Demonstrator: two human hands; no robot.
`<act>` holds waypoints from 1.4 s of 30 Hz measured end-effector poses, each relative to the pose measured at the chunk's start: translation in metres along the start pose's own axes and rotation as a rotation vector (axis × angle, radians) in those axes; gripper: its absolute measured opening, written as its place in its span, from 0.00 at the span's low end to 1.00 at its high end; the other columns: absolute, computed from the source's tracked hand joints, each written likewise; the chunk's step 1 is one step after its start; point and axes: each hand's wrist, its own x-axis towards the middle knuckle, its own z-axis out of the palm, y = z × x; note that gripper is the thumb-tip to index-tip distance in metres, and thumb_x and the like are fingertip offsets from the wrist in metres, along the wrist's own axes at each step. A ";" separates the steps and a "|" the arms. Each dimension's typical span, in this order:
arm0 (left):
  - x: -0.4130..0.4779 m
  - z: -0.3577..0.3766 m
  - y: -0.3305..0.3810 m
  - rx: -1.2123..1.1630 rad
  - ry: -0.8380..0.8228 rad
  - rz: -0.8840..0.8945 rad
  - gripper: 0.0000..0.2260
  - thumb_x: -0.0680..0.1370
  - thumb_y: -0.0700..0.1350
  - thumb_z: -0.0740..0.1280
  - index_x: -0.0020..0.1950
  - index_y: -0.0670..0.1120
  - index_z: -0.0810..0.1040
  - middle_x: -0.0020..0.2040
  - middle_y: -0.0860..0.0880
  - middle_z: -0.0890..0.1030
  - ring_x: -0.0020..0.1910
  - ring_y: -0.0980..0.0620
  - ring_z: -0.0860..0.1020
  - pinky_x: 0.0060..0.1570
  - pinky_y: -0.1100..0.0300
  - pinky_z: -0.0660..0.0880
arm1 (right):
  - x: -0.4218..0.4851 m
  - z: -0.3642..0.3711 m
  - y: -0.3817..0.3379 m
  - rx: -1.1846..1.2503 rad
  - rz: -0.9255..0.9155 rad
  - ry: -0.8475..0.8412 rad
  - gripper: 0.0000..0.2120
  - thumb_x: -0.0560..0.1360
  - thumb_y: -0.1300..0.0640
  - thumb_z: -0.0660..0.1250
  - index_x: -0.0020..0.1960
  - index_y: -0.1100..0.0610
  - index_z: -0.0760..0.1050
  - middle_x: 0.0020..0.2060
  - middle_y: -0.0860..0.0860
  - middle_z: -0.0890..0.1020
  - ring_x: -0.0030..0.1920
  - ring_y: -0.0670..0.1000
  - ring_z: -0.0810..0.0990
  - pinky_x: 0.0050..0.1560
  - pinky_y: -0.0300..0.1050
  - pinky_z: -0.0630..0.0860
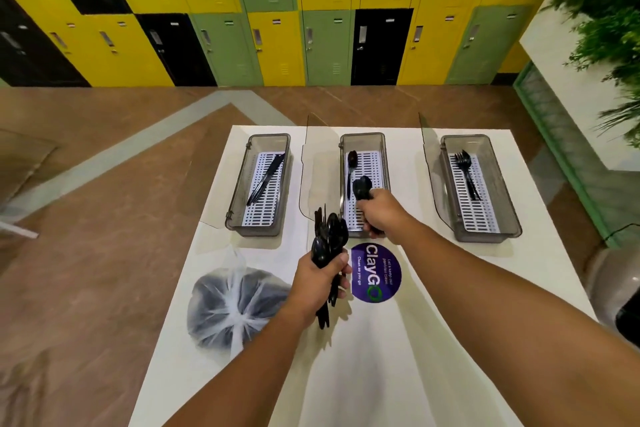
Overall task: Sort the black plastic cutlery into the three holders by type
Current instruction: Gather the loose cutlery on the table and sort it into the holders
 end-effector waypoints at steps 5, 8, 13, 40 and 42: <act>0.001 0.001 0.001 -0.004 -0.002 0.032 0.05 0.80 0.41 0.69 0.52 0.39 0.79 0.38 0.42 0.81 0.30 0.47 0.77 0.31 0.56 0.77 | 0.021 0.005 -0.010 -0.032 -0.037 0.072 0.09 0.77 0.60 0.58 0.51 0.59 0.76 0.42 0.61 0.82 0.39 0.58 0.81 0.37 0.50 0.77; 0.001 0.000 0.001 -0.002 -0.004 0.026 0.06 0.80 0.41 0.69 0.53 0.39 0.79 0.38 0.42 0.81 0.31 0.47 0.77 0.31 0.56 0.78 | 0.030 0.006 -0.004 -0.076 -0.026 0.076 0.10 0.76 0.62 0.59 0.54 0.61 0.77 0.46 0.62 0.82 0.42 0.59 0.80 0.40 0.50 0.76; -0.003 -0.002 0.000 0.005 -0.034 0.002 0.07 0.80 0.42 0.69 0.53 0.38 0.79 0.38 0.42 0.81 0.31 0.47 0.77 0.32 0.56 0.77 | 0.019 0.002 -0.002 -0.084 -0.067 0.105 0.16 0.79 0.65 0.57 0.65 0.61 0.74 0.53 0.57 0.80 0.52 0.60 0.80 0.56 0.54 0.79; -0.043 0.040 0.006 0.012 -0.325 -0.027 0.08 0.79 0.40 0.70 0.55 0.37 0.80 0.44 0.38 0.85 0.35 0.43 0.82 0.35 0.54 0.78 | -0.115 -0.013 0.087 0.583 0.001 -0.170 0.24 0.79 0.41 0.64 0.49 0.64 0.80 0.27 0.56 0.69 0.27 0.54 0.68 0.31 0.45 0.71; -0.044 0.046 0.005 0.118 -0.300 0.032 0.07 0.78 0.40 0.71 0.53 0.39 0.81 0.43 0.38 0.86 0.36 0.43 0.83 0.35 0.54 0.79 | -0.117 -0.013 0.091 0.502 -0.039 -0.162 0.24 0.76 0.41 0.68 0.53 0.64 0.80 0.30 0.58 0.75 0.27 0.55 0.71 0.32 0.46 0.73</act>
